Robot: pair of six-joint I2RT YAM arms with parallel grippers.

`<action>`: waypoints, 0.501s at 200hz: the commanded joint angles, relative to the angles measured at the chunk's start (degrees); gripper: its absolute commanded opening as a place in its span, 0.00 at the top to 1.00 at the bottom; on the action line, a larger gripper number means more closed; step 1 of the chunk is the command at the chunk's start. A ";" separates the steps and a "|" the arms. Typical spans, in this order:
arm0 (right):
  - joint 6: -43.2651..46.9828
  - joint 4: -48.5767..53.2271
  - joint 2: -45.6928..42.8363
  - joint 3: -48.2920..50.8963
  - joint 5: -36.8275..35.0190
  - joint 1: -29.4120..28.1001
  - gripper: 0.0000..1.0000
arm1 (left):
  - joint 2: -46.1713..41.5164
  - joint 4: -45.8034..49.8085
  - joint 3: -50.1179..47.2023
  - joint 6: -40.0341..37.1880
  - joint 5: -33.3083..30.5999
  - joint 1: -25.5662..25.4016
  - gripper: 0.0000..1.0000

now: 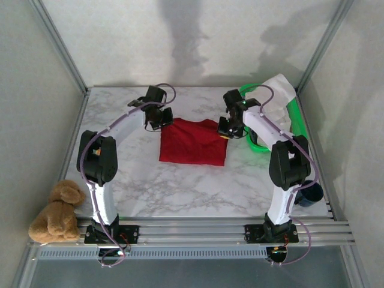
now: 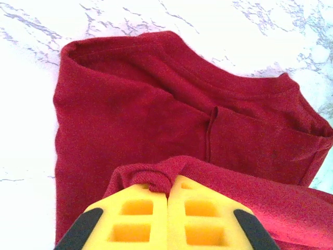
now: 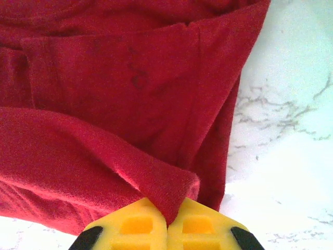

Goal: Fold and stack the t-shirts

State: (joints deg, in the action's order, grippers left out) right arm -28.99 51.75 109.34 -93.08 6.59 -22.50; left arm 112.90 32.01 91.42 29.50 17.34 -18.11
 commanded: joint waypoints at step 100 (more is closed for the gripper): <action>1.20 4.74 -0.86 -7.34 0.85 0.48 1.00 | -3.08 4.81 6.55 -1.44 0.24 1.41 1.00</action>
State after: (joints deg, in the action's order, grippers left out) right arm -27.83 54.57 110.54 -98.50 7.70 -22.37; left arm 112.01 34.30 94.91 28.84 17.43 -17.37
